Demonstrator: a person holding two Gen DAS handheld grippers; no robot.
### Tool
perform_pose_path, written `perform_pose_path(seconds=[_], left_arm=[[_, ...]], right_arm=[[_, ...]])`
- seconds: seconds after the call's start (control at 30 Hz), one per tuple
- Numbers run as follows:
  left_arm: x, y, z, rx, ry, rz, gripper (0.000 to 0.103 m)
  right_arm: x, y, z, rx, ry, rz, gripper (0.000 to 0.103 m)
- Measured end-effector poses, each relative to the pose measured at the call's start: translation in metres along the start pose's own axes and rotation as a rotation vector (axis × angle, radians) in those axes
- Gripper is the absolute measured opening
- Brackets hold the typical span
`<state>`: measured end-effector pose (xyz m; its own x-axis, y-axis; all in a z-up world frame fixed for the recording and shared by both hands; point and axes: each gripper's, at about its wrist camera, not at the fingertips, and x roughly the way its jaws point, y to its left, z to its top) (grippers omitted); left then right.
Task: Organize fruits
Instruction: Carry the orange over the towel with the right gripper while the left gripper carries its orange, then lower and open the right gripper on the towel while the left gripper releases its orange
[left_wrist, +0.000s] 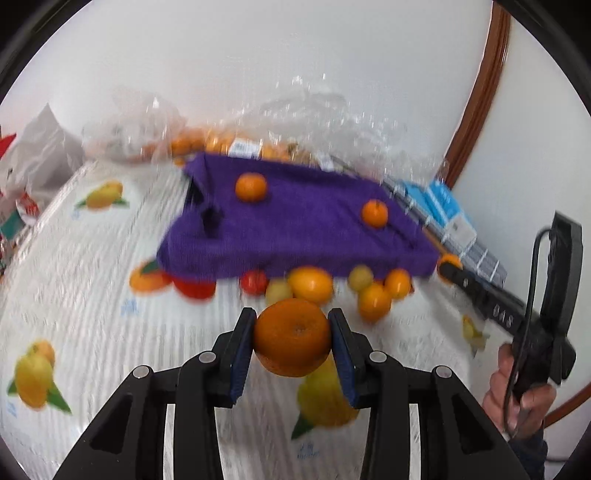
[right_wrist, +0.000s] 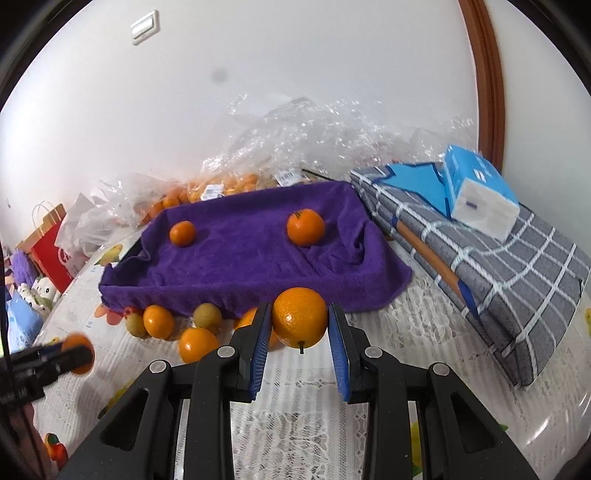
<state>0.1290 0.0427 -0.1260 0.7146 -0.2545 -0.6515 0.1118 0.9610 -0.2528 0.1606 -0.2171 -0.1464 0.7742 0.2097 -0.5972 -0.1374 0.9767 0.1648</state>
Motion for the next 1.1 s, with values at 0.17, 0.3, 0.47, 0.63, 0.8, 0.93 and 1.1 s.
perform_pose_path(seconds=[0.17, 0.3, 0.47, 0.63, 0.8, 0.93, 1.1], left_arm=[[0.010, -0.003, 0.039, 0.007, -0.068, 0.034, 0.038], [0.026, 0.001, 0.070, -0.001, -0.126, 0.042, 0.038], [0.052, 0.005, 0.092, 0.018, -0.177, 0.065, 0.038], [0.073, 0.019, 0.088, -0.013, -0.148, 0.039, 0.038], [0.081, 0.025, 0.086, -0.038, -0.155, 0.050, 0.038], [0.088, 0.036, 0.085, -0.077, -0.140, 0.057, 0.038], [0.098, 0.044, 0.084, -0.111, -0.119, 0.062, 0.038]], right_arm=[[0.002, 0.008, 0.032, -0.020, -0.020, 0.013, 0.031], [0.009, 0.016, 0.056, -0.031, -0.049, 0.012, 0.031], [0.030, 0.021, 0.077, -0.030, -0.067, 0.007, 0.031], [0.052, 0.015, 0.069, -0.005, -0.059, 0.008, 0.031], [0.065, 0.001, 0.064, 0.009, -0.038, -0.042, 0.031], [0.075, -0.006, 0.062, 0.031, -0.003, -0.056, 0.031], [0.080, 0.002, 0.058, -0.013, 0.002, -0.072, 0.031]])
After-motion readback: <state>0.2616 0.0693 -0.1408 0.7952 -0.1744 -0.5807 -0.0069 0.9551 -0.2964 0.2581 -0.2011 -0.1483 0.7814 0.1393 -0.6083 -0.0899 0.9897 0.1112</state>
